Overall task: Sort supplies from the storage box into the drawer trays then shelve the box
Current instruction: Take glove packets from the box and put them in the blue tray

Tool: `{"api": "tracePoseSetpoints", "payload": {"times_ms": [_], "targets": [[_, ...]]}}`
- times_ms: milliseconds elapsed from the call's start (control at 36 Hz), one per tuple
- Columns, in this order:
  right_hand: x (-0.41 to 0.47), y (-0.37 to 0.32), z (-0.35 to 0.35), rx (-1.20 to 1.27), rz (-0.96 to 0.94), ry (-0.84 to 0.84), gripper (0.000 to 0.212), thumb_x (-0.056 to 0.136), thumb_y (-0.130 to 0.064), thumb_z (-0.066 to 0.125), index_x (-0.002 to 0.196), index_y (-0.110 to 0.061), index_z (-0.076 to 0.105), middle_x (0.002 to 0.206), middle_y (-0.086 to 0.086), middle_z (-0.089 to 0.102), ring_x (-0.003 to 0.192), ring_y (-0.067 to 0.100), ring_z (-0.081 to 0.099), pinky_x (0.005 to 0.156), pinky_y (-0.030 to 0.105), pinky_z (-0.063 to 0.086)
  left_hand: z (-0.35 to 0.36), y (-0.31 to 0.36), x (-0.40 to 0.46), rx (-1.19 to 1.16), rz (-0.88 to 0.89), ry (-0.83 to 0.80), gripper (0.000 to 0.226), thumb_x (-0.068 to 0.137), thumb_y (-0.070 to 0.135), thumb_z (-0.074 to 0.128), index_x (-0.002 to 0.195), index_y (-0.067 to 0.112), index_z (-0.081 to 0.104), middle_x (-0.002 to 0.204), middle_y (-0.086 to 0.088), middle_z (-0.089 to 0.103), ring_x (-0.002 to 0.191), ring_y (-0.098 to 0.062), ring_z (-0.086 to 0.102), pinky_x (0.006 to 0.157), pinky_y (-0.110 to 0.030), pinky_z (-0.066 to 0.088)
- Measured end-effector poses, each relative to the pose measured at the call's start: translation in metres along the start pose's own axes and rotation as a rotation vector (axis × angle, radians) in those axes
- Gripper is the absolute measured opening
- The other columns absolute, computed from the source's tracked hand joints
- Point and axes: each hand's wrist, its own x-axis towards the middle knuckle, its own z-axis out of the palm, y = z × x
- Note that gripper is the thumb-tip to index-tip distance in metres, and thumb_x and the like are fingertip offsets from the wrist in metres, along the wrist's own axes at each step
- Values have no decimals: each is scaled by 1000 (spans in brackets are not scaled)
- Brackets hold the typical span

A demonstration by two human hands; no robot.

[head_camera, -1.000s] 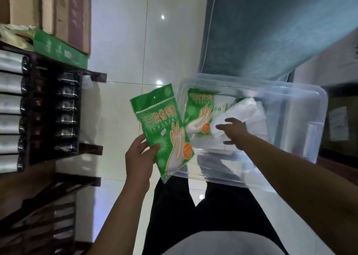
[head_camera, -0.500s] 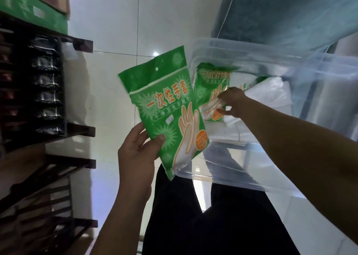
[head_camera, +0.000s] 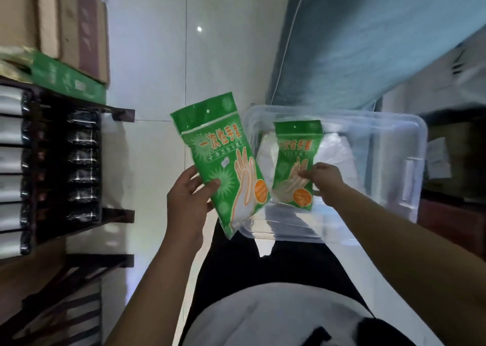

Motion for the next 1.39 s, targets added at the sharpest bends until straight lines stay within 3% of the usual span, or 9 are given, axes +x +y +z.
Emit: {"api": "tracePoseSetpoints", "payload": {"times_ms": [222,361,556,833,944,1028,1139,1250,1389], "targets": [[-114,13,-85,190,-220,128,19,78,6,73,95,2,64,87,18,69,71,25,67,58,32,55,29,64,7,154,126,-256,39,84,-2,72,111,27,68,100,0,78,86,-15,75,60,-27,57],[-188,39,-157,356,-302,256,23,75,6,73,95,3,63,83,15,72,73,28,68,66,38,56,102,79,-8,208,212,-483,37,84,0,72,104,30,69,99,2,77,83,-13,74,61,-28,57],[-267,69,-266,511,-385,444,25,70,3,75,89,-1,60,76,14,72,68,26,72,55,36,59,171,76,-66,181,211,-731,38,86,-1,69,120,16,68,106,-2,77,87,-16,74,59,-28,58],[-251,136,-425,503,-263,367,41,69,-7,75,106,2,61,99,21,74,98,41,70,73,46,61,184,20,-129,212,211,-704,35,83,-1,69,114,16,70,106,-7,77,87,-20,76,58,-30,60],[-215,185,-460,213,-115,537,53,78,-5,78,126,1,56,117,23,63,91,31,64,71,36,51,201,-2,-150,251,250,-651,33,85,-1,67,110,19,71,109,-7,76,86,-19,75,59,-30,60],[-189,208,-471,-325,-144,653,88,76,-31,83,148,-13,37,150,22,37,126,39,47,95,45,45,218,-18,-169,279,264,-646,30,86,-1,66,107,21,73,106,-3,77,86,-17,76,61,-30,61],[-155,219,-466,-815,-428,649,89,86,-66,51,157,-32,9,166,6,3,152,30,6,117,53,15,241,-43,-197,296,257,-638,31,87,-1,65,111,18,72,107,-3,77,87,-15,75,63,-29,61],[-129,220,-450,-895,-598,561,85,87,-75,12,155,-31,-13,165,0,-12,151,25,-17,120,55,1,258,-69,-224,298,220,-651,35,85,2,65,115,18,70,111,-5,76,89,-17,75,64,-30,61],[-119,220,-449,-910,-702,588,78,89,-74,9,155,-36,-13,166,4,-4,152,29,-12,119,58,1,281,-88,-251,323,186,-701,32,85,7,64,110,22,75,114,-6,75,93,-18,75,64,-30,60]]}}
